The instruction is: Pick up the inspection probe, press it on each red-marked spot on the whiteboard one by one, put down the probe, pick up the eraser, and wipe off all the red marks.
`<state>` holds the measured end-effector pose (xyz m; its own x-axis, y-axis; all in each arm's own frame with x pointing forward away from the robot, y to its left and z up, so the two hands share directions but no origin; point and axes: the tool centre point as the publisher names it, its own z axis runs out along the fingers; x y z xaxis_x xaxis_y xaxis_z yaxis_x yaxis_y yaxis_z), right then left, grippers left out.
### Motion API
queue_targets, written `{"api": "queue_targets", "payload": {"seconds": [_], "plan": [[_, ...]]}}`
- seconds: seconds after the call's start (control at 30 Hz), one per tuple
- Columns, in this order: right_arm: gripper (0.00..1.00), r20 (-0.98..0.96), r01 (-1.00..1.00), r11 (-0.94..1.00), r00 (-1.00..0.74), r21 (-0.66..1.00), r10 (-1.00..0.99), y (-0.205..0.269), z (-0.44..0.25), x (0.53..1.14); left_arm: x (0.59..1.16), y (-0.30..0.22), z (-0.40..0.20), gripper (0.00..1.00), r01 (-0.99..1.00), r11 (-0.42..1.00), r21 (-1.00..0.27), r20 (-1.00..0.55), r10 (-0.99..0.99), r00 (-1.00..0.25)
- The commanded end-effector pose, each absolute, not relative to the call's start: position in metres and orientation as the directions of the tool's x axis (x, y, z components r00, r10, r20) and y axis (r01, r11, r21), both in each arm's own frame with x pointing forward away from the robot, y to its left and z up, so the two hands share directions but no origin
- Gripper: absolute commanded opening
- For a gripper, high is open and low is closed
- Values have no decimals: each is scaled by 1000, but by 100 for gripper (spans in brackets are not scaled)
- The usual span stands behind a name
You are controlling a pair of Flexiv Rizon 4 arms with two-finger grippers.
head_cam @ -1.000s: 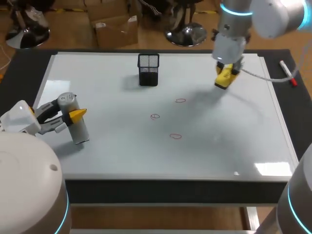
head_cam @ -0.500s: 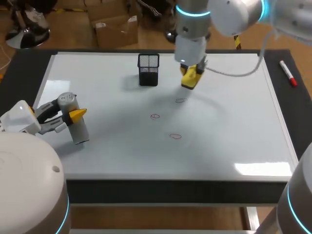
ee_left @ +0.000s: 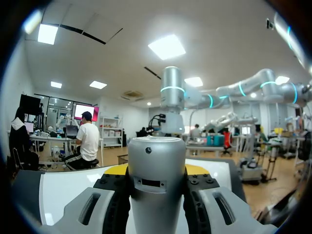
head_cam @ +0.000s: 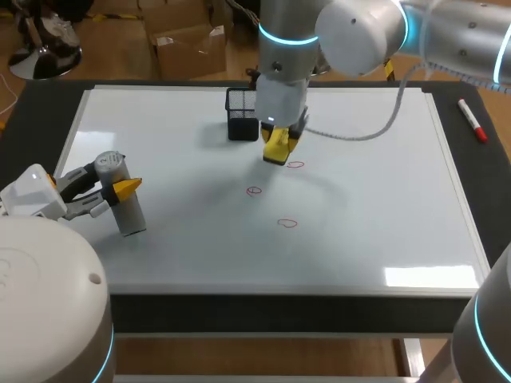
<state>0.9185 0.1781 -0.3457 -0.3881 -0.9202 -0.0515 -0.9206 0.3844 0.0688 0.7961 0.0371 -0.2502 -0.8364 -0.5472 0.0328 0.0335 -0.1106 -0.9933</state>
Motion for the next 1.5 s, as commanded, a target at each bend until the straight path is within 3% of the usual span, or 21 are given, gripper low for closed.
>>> {"api": "queue_targets", "payload": {"seconds": [0.03, 0.37, 1.0, 1.5], "plan": [[0, -59, -930, 359, -363, 73, -930, 183, -346, 907, 796, 37, -249, 0, 34, -110, -993, 32, -549, -835], [0, -41, -958, 246, -254, 144, -966, 198, -354, 888, 796, 37, -249, 0, 34, -110, -993, 32, -549, -835], [0, -41, -958, 246, -254, 144, -966, 198, -354, 888, 796, 37, -249, 0, 34, -110, -993, 32, -549, -835], [0, 8, -973, 159, -160, 168, -987, 240, -382, 882, 796, 37, -249, 0, 34, -110, -993, 32, -549, -835]]}}
